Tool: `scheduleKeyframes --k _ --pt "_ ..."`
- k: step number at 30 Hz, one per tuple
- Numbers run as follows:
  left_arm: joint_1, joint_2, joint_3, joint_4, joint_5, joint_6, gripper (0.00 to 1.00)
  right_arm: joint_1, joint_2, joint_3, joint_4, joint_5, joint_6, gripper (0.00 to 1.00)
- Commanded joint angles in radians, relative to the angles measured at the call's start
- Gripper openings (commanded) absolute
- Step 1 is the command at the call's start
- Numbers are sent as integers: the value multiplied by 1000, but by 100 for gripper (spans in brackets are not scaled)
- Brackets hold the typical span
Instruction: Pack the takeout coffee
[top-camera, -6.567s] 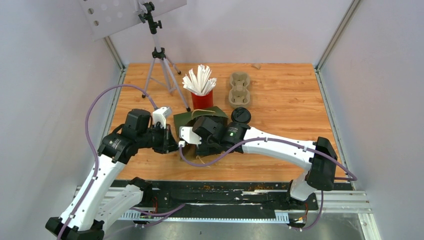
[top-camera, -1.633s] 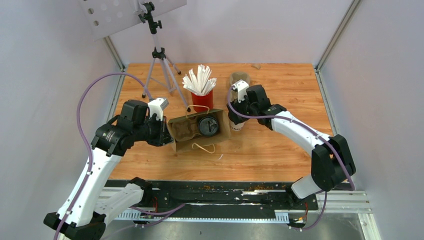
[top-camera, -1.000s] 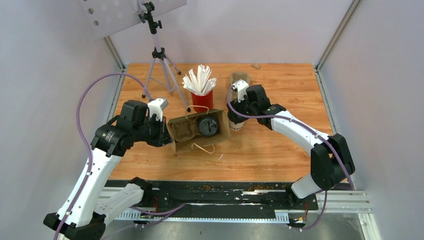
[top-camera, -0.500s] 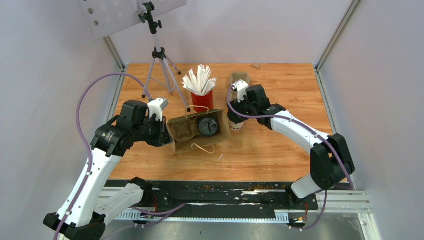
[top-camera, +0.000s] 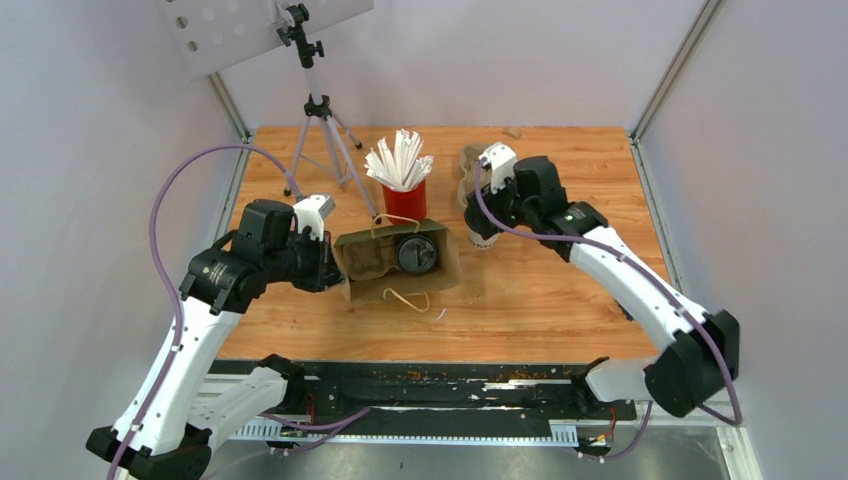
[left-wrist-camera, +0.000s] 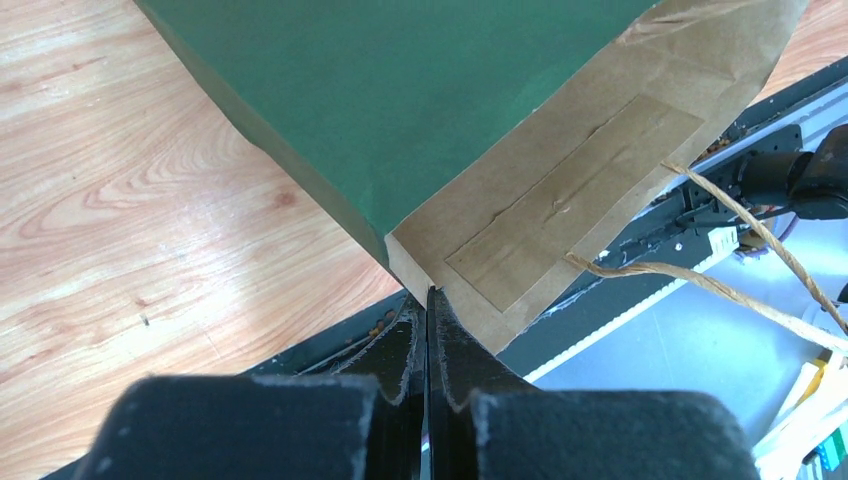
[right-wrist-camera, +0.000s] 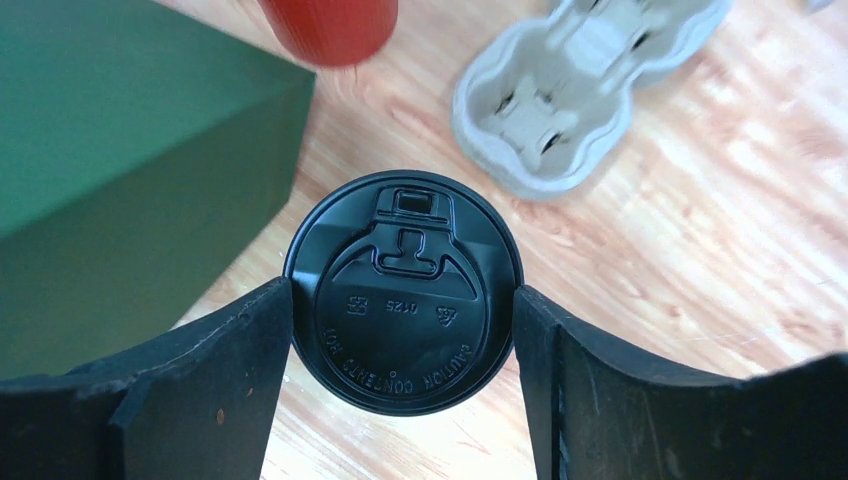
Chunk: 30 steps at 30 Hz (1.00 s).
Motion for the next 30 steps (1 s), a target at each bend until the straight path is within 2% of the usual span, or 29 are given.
scheduleKeyframes --k 1,9,17,24,30 --pt "3 -9 41 38 -3 0 0 2 -152 117 -81 -26 -23 70" --pt "3 3 43 64 13 -10 0 75 -316 270 -207 -46 -32 70" --pt "3 19 60 71 25 -2 0 352 -349 395 -267 10 -52 69" --pt "3 20 65 65 17 24 0 473 -339 326 -201 2 -75 70" --pt "3 16 55 68 17 26 0 517 -288 239 -85 -24 -192 70"
